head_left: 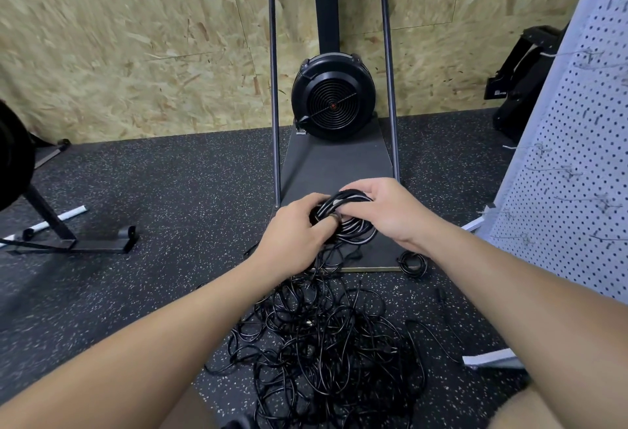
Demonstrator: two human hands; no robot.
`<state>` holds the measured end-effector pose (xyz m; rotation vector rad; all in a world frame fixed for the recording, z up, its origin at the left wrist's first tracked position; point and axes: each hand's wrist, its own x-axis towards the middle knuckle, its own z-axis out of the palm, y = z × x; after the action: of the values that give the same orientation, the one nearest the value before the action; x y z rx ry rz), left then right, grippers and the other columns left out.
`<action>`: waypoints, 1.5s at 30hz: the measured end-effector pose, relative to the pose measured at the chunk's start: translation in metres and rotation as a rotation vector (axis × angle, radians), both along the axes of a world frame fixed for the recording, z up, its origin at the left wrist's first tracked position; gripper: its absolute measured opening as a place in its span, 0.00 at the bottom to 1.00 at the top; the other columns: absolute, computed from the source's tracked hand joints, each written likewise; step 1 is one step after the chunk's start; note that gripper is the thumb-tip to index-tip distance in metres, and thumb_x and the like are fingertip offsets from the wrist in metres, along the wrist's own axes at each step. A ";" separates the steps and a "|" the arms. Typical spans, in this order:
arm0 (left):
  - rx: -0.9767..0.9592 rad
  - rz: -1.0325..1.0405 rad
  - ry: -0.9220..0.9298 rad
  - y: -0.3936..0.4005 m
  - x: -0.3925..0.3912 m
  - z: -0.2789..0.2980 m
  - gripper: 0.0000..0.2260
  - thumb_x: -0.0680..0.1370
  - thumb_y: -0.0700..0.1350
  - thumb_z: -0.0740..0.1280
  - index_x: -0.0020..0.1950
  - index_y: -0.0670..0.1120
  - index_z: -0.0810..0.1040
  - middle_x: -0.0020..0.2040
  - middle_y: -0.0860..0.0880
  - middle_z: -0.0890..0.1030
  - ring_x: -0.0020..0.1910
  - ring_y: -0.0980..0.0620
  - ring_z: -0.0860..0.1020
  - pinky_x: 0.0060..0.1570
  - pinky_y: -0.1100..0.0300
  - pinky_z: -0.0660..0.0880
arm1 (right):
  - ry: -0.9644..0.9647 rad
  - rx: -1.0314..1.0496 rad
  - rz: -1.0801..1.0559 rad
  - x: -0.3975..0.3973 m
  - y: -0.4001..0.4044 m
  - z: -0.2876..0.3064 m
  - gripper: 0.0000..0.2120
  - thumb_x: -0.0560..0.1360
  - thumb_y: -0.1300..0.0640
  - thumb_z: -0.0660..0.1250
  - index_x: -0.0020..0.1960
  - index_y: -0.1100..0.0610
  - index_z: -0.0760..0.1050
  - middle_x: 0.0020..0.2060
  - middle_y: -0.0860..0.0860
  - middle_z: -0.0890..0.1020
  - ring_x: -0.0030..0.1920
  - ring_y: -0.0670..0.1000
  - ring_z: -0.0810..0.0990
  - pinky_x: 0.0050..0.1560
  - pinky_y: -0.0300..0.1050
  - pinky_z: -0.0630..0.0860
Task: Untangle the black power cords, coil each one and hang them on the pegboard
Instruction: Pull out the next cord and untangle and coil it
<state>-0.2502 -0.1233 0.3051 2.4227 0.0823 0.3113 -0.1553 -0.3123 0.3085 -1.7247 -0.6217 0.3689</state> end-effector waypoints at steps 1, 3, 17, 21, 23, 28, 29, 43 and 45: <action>0.005 0.010 -0.006 0.000 0.000 0.000 0.10 0.80 0.58 0.68 0.58 0.58 0.83 0.44 0.58 0.86 0.42 0.55 0.82 0.49 0.50 0.82 | 0.023 0.019 -0.014 -0.001 -0.001 0.001 0.05 0.78 0.58 0.78 0.53 0.56 0.89 0.47 0.55 0.90 0.51 0.54 0.89 0.61 0.59 0.83; 0.034 0.050 -0.015 -0.001 0.001 -0.001 0.07 0.80 0.59 0.68 0.51 0.57 0.81 0.40 0.56 0.84 0.38 0.52 0.81 0.43 0.50 0.80 | 0.058 0.033 -0.032 -0.002 -0.002 0.002 0.06 0.78 0.58 0.80 0.54 0.56 0.89 0.48 0.54 0.91 0.53 0.56 0.90 0.60 0.55 0.86; -0.360 0.120 -0.061 -0.009 0.007 -0.006 0.04 0.80 0.43 0.75 0.54 0.49 0.84 0.45 0.50 0.89 0.44 0.48 0.87 0.48 0.49 0.84 | 0.199 0.066 -0.027 0.008 -0.003 -0.001 0.10 0.81 0.68 0.73 0.61 0.62 0.86 0.54 0.56 0.90 0.56 0.54 0.88 0.64 0.48 0.81; -0.475 0.114 -0.029 -0.012 0.005 -0.009 0.07 0.80 0.39 0.76 0.57 0.46 0.84 0.47 0.48 0.90 0.48 0.43 0.88 0.54 0.46 0.85 | 0.240 0.018 0.060 0.013 -0.012 0.003 0.12 0.82 0.66 0.72 0.64 0.60 0.85 0.56 0.57 0.90 0.60 0.57 0.88 0.71 0.55 0.79; -0.487 0.134 -0.031 -0.013 0.007 -0.009 0.08 0.79 0.41 0.77 0.58 0.47 0.83 0.47 0.49 0.90 0.47 0.45 0.88 0.54 0.46 0.85 | 0.241 -0.010 0.041 0.017 -0.011 0.001 0.10 0.83 0.63 0.73 0.63 0.60 0.86 0.56 0.58 0.90 0.60 0.58 0.88 0.73 0.61 0.77; -0.472 0.168 -0.053 -0.014 0.008 -0.011 0.11 0.77 0.43 0.79 0.57 0.48 0.82 0.46 0.51 0.89 0.45 0.47 0.88 0.51 0.46 0.85 | 0.248 -0.010 -0.025 0.017 -0.006 -0.004 0.08 0.83 0.62 0.73 0.61 0.60 0.87 0.53 0.57 0.90 0.61 0.61 0.88 0.73 0.61 0.78; -0.478 0.164 -0.054 -0.015 0.009 -0.010 0.11 0.77 0.43 0.79 0.57 0.48 0.82 0.46 0.51 0.89 0.45 0.47 0.88 0.51 0.45 0.85 | 0.235 0.012 -0.037 0.017 -0.005 -0.004 0.08 0.83 0.63 0.73 0.60 0.61 0.87 0.53 0.57 0.90 0.61 0.60 0.88 0.73 0.60 0.78; -0.896 -0.019 0.152 -0.004 -0.001 0.002 0.11 0.80 0.35 0.76 0.61 0.36 0.83 0.52 0.38 0.88 0.47 0.46 0.85 0.43 0.59 0.81 | 0.282 0.035 0.145 0.018 -0.012 -0.002 0.12 0.85 0.58 0.70 0.65 0.62 0.86 0.61 0.65 0.87 0.59 0.59 0.85 0.75 0.69 0.72; -0.882 -0.014 0.153 -0.004 0.000 0.003 0.11 0.78 0.36 0.78 0.59 0.38 0.83 0.51 0.39 0.88 0.47 0.46 0.86 0.44 0.58 0.81 | 0.271 0.012 0.177 0.020 -0.014 0.000 0.12 0.86 0.58 0.69 0.66 0.62 0.85 0.62 0.65 0.86 0.62 0.61 0.85 0.77 0.69 0.71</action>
<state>-0.2504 -0.1271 0.3078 1.5639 0.2196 0.0515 -0.1355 -0.3264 0.3087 -1.5775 -0.5776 0.7094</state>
